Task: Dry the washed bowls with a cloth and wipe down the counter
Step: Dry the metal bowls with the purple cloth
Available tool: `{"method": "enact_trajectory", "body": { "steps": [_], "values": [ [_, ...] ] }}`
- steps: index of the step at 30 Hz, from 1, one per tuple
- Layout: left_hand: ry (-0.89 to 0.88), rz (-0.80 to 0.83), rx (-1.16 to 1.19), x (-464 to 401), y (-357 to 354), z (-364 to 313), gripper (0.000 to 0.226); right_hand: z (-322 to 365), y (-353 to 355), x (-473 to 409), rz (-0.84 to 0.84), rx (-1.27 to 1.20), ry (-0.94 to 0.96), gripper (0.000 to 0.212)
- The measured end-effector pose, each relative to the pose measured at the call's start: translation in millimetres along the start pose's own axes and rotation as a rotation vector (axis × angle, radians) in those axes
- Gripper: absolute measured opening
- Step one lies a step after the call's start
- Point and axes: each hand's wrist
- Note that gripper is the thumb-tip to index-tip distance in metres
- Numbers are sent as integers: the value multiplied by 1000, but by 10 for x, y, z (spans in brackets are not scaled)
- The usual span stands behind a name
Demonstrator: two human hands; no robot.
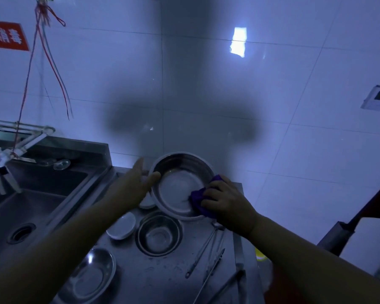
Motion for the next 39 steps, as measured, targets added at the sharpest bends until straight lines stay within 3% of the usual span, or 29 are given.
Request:
{"method": "enact_trajectory", "body": {
  "steps": [2,3,5,7,11,16,18,20,22,25,28,32,35,39],
  "values": [
    [-340,-262,-342,178,-78,28,52,-4,38,-30,52,-35,-42,29],
    [-541,-316,-445,284,-128,6,47,3,60,-53,83,-45,-60,32],
    [-836,-265,-572,422,-232,-41,38,39,95,-105,125,-54,-88,34],
    [-962,-184,-656,461,-306,-64,29,90,141,-162,122,-84,-115,29],
    [-753,-90,-506,413,-319,-84,18,105,245,-184,-3,-169,-198,30],
    [-237,-58,196,363,-377,-78,10,68,264,-130,-372,-304,-609,40],
    [-82,-46,487,380,-458,-166,13,133,251,-197,-341,-320,-661,56],
    [62,6,763,412,-543,-270,14,264,223,-288,-204,-346,-683,80],
    [174,28,953,431,-599,-340,18,373,187,-331,-166,-319,-722,86],
    [268,-4,1048,407,-602,-415,26,527,153,-347,-241,-173,-715,65],
    [303,24,1135,372,-628,-482,45,700,82,-367,-260,34,-568,43],
    [289,0,1173,350,-647,-516,47,677,84,-406,-254,142,-501,36],
    [280,-32,1161,326,-646,-502,36,571,151,-508,-281,85,-577,34],
    [353,-51,1201,315,-630,-448,26,364,271,-644,-337,-211,-882,38]
  ]
}}
Point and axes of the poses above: each hand's wrist, its own x-axis away from the middle knuckle, its own y-axis out of the back of the hand, z = x × y, and after that the axes turned 7 degrees about x, right-handed
